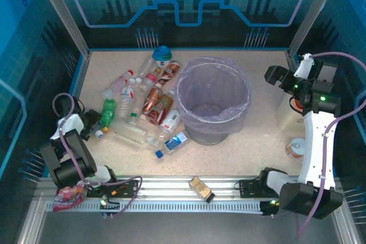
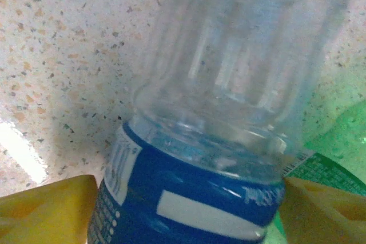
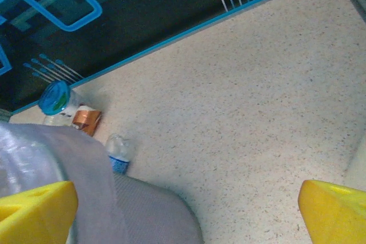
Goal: Put the plastic bottles in the bin
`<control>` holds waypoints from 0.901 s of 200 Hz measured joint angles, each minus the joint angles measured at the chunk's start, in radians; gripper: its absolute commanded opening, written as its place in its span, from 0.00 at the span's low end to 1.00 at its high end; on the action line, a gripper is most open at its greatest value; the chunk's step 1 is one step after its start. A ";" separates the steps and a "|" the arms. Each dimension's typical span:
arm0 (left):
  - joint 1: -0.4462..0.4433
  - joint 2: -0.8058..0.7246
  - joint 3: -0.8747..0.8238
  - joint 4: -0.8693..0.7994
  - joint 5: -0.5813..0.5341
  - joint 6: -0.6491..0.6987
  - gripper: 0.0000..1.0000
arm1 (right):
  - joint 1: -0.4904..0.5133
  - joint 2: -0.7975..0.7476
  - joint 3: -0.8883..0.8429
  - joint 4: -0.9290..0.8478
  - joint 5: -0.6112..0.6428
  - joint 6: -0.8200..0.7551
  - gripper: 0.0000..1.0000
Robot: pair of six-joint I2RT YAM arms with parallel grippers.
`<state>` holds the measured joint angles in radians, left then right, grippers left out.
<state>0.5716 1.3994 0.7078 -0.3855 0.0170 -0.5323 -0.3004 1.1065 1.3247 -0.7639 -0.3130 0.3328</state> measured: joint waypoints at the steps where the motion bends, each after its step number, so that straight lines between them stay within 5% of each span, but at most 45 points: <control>1: 0.000 0.000 -0.001 0.001 0.000 0.000 0.75 | 0.000 0.000 0.002 0.000 -0.002 0.000 1.00; 52: 0.001 -0.014 -0.030 0.056 0.011 -0.012 0.56 | 0.024 0.029 0.109 -0.031 -0.080 0.000 1.00; 123: -0.010 -0.166 -0.003 -0.038 0.034 -0.008 0.54 | 0.206 0.106 0.246 -0.052 -0.116 0.026 0.98; 180: -0.267 -0.329 0.303 -0.150 0.123 0.034 0.46 | 0.476 0.231 0.407 -0.021 -0.116 0.053 0.95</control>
<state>0.3042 1.0702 1.0111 -0.5358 0.1398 -0.4984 0.1757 1.3373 1.7313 -0.7853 -0.4294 0.3862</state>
